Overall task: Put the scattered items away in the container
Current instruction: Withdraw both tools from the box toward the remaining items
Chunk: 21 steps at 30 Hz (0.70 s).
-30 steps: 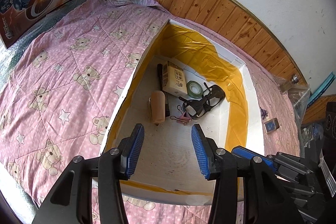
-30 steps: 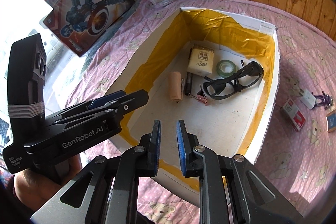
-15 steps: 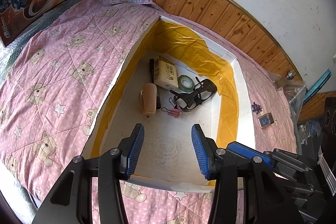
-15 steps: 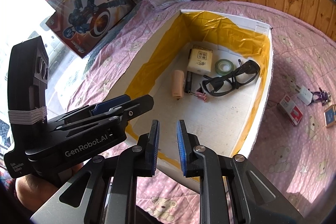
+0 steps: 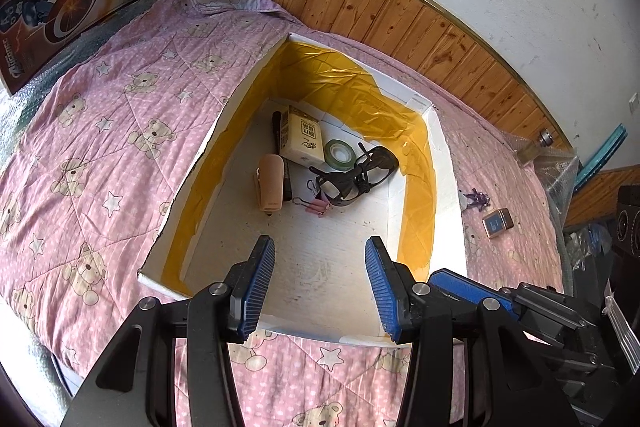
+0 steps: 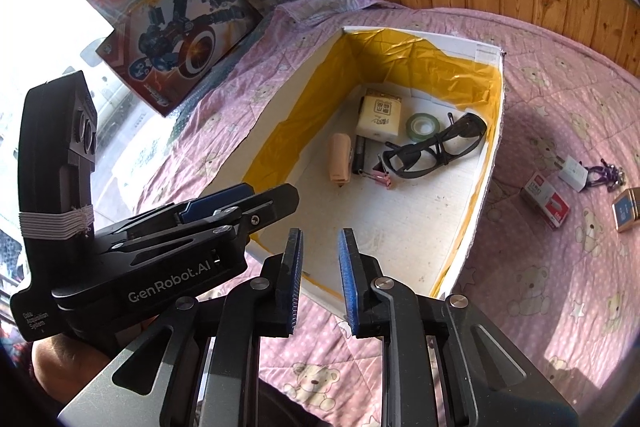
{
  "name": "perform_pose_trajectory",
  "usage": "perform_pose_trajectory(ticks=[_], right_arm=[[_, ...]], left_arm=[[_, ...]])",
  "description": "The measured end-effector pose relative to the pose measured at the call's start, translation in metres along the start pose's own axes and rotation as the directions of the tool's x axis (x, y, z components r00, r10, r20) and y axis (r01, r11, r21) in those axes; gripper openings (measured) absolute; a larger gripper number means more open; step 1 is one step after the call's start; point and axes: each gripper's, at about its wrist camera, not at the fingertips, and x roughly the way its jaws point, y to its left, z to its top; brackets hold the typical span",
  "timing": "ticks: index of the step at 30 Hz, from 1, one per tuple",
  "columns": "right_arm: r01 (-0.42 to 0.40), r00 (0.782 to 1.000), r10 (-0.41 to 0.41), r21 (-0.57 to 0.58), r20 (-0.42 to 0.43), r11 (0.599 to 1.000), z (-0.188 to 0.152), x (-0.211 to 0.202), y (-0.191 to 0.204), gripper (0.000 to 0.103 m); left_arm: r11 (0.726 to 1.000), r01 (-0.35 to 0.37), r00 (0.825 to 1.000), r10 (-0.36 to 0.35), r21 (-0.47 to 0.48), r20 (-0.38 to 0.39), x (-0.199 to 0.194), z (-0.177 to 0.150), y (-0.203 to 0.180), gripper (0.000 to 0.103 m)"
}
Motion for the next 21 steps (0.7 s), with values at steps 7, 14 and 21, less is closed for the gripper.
perform_pose_trajectory(ticks=[7, 14, 21], right_arm=[[-0.02, 0.999, 0.02, 0.011, 0.048, 1.0, -0.007, -0.02, -0.004, 0.022], [-0.039, 0.994, 0.034, 0.054, 0.1, 0.998, -0.017, -0.043, -0.02, 0.023], [-0.07, 0.987, 0.054, 0.102, 0.148, 0.992, -0.036, -0.065, -0.043, 0.023]], left_arm=[[1.0, 0.002, 1.0, -0.002, 0.015, 0.013, -0.01, -0.004, -0.013, 0.049], [0.999, 0.007, 1.0, -0.007, 0.05, 0.013, -0.015, -0.012, -0.035, 0.049], [0.996, 0.005, 1.0, -0.006, 0.094, 0.005, -0.018, -0.023, -0.065, 0.049]])
